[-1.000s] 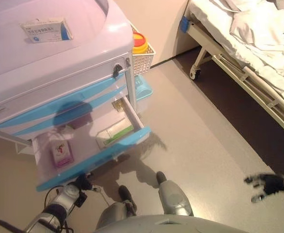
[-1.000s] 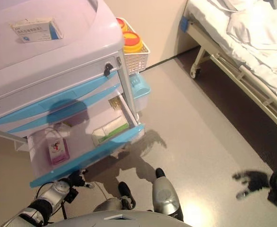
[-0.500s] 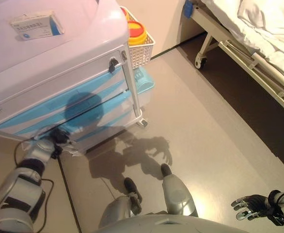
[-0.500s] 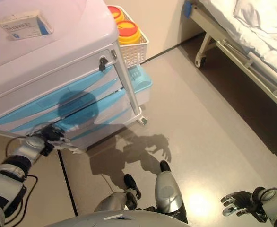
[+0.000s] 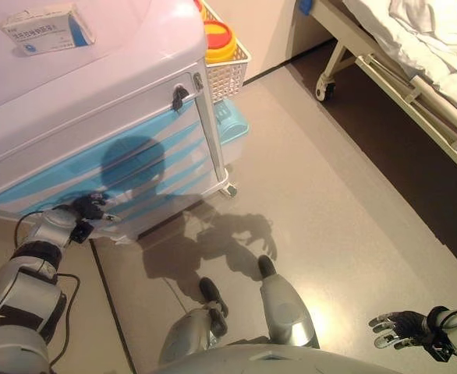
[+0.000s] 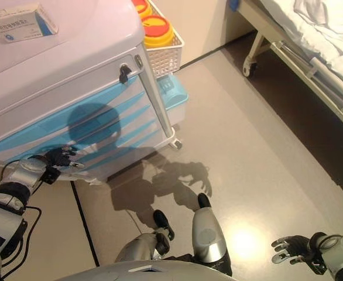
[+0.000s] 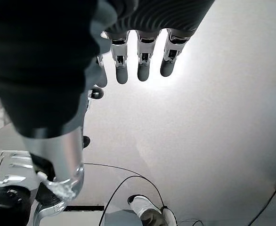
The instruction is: Open the drawer and pick up the medicine
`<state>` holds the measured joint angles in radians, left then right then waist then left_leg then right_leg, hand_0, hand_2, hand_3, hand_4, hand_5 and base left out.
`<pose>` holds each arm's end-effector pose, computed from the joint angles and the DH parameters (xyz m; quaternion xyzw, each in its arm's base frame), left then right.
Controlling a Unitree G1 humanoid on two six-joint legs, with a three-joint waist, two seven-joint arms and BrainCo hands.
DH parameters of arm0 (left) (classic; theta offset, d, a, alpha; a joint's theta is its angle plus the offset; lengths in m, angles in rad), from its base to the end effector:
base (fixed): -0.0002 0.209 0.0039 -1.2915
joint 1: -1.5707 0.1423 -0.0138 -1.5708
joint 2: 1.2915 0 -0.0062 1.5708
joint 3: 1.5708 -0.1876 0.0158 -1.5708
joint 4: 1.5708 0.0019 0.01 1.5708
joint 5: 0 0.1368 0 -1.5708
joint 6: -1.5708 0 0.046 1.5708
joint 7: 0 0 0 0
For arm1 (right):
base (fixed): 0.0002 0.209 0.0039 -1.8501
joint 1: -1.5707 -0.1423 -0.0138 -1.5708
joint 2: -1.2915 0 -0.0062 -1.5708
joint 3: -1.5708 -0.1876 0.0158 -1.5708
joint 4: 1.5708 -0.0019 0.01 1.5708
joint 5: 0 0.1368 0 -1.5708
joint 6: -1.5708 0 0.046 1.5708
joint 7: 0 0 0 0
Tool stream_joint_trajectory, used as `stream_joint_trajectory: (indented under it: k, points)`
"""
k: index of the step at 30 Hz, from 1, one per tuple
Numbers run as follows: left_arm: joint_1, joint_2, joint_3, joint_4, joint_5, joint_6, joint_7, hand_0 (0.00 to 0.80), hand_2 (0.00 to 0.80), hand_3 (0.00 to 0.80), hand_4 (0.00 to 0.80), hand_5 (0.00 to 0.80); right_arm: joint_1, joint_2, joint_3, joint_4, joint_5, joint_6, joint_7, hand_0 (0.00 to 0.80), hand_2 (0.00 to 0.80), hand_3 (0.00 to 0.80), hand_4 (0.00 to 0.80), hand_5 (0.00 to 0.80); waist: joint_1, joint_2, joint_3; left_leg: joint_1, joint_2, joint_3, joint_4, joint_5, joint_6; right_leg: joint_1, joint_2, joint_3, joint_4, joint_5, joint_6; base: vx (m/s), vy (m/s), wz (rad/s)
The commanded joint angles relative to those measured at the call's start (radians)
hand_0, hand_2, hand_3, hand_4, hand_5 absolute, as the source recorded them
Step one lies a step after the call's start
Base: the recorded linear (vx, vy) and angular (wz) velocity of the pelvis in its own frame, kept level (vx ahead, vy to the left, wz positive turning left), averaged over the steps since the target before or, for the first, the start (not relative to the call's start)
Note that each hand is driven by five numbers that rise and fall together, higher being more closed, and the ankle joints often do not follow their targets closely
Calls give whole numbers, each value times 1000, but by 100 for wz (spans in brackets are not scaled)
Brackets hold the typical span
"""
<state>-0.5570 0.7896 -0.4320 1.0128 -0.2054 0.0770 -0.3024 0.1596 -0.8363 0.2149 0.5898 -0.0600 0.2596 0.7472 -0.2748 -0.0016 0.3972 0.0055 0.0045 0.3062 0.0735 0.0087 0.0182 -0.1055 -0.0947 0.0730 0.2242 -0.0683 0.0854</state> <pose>0.2600 0.3367 0.0596 0.3035 0.3357 -0.0305 0.8912 0.1078 -0.3575 -0.0080 -0.2241 0.6059 0.2265 0.7290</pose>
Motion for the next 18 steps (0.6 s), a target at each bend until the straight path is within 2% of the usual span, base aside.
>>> stream_joint_trajectory:
  k: [1, 3, 7, 10, 11, 14, 16, 18]
  points:
    - [134, -51, 58, -76, -72, 47, -95, 0, 0, 0, 0, 0, 47, 26, 56, -8, -48, 1, 0, 0, 0, 0, 0, 0, 43, -29, -38, -59, -32, -95, 160, -157, 32, -52, -15, -47, 73, 7, 28, -55, -90, 10]
    - [214, -113, 61, -122, -125, 81, -109, 0, 0, 0, 0, 0, 38, 36, 61, -10, -64, -5, -42, 0, 0, 0, 0, 0, 62, -29, -41, -51, -33, -105, 145, -151, 31, -40, -14, -61, 67, 5, 27, -25, -79, 5]
    - [367, -214, 71, -153, -191, 92, -130, 0, 0, 0, 0, 0, 1, 75, 68, -24, -28, 9, -191, 0, 0, 0, 0, 0, 98, -27, -59, -39, -32, -138, 116, -133, 29, -13, -1, -74, 51, -10, 17, 1, -104, 17]
    - [492, -279, 95, -168, -220, 71, -162, 0, 0, 0, 0, 0, 3, 130, 46, -65, 44, 12, -293, 0, 0, 0, 0, 0, 120, -22, -81, -23, -27, -173, 87, -119, 25, 13, 16, -85, 35, -24, 4, 27, -125, 22]
    - [537, -298, 109, -177, -239, 57, -175, 0, 0, 0, 0, 0, 14, 150, 38, -92, 62, -14, -311, 0, 0, 0, 0, 0, 129, -19, -93, -18, -25, -185, 74, -115, 22, 20, 21, -90, 29, -28, 1, 30, -123, 22]
    - [625, -323, 155, -217, -330, 46, -212, 0, 0, 0, 0, 0, 46, 205, 20, -148, 131, -53, -325, 0, 0, 0, 0, 0, 153, -12, -124, -3, -19, -214, 40, -98, 11, 49, 31, -116, 6, -36, -10, 36, -123, 23]
    - [663, -334, 186, -248, -394, 65, -237, 0, 0, 0, 0, 0, 60, 249, 23, -146, 202, -80, -358, 0, 0, 0, 0, 0, 172, -7, -144, 4, -16, -232, 21, -85, 1, 70, 35, -140, -12, -41, -16, 8, -90, 31]
    - [683, -343, 195, -264, -416, 50, -247, 0, 0, 0, 0, 0, 57, 283, 21, -128, 280, -106, -391, 0, 0, 0, 0, 0, 186, -4, -157, 9, -14, -248, 5, -74, -5, 88, 38, -159, -30, -40, -20, -9, -88, 28]
